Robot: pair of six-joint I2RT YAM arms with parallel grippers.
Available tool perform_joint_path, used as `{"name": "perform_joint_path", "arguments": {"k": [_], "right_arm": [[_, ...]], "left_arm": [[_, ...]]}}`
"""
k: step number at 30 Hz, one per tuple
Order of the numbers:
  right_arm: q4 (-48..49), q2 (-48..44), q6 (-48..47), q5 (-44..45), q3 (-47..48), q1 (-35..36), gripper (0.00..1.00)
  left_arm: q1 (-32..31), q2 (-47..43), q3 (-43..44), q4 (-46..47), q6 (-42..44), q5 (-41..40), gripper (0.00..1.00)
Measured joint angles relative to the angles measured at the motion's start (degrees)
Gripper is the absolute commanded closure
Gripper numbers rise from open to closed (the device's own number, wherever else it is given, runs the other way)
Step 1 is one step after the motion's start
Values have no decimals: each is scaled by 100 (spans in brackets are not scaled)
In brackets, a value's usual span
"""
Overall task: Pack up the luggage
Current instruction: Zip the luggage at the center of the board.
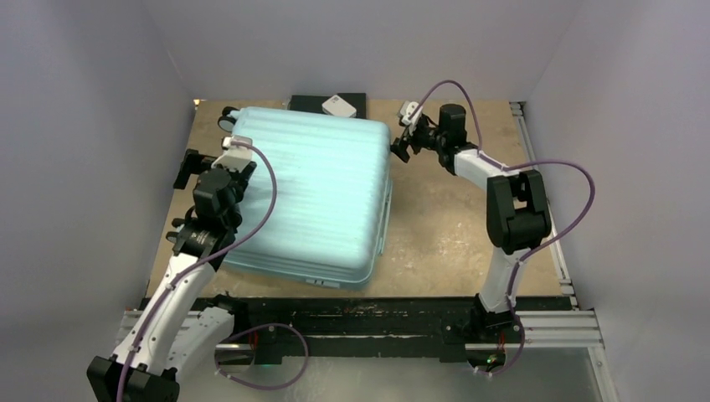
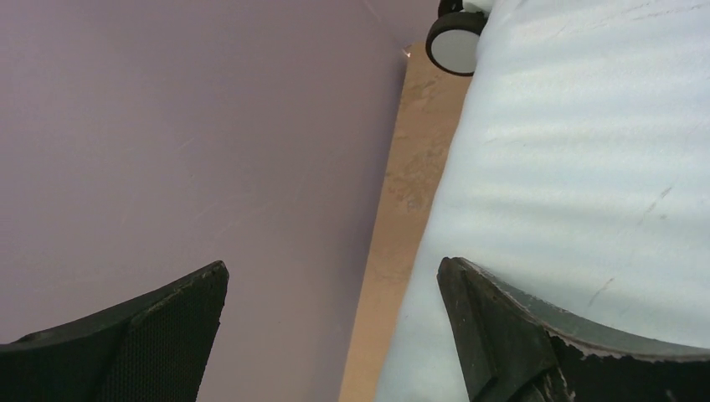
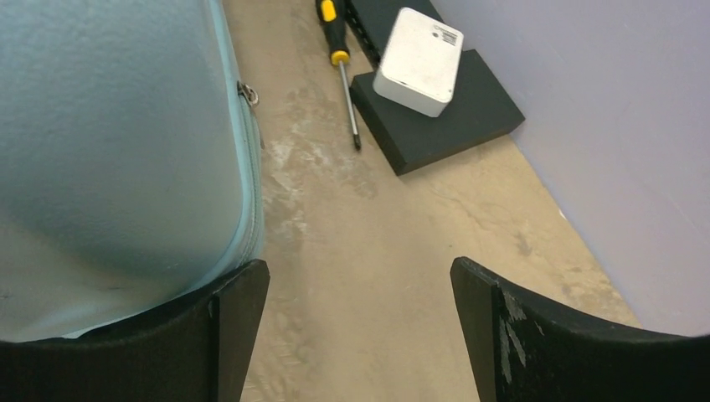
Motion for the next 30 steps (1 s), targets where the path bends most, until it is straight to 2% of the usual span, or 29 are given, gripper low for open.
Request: {"name": "perform_joint_path", "arguments": {"k": [10, 14, 18, 21, 26, 30], "right_arm": [[249, -1405, 605, 343, -1567, 184, 11], [-133, -2011, 710, -175, -1825, -50, 14], [-898, -2734, -109, -828, -2203, -157, 15], [-1429, -3163, -894, -1362, -2841, -103, 17], [-2013, -3136, -1613, -1832, -3418, 160, 23], [-1867, -3128, -1668, -2109, -3469, 372, 25]], "left_arm": [[4, 927, 267, 702, -184, 420, 1], [-4, 1327, 494, 761, -223, 697, 1], [0, 1384, 616, 649, -219, 756, 1], [17, 1370, 734, 433, -219, 964, 1], [22, 1082, 883, -229, -229, 1602, 1], [17, 859, 946, -557, -236, 2083, 1]]}}
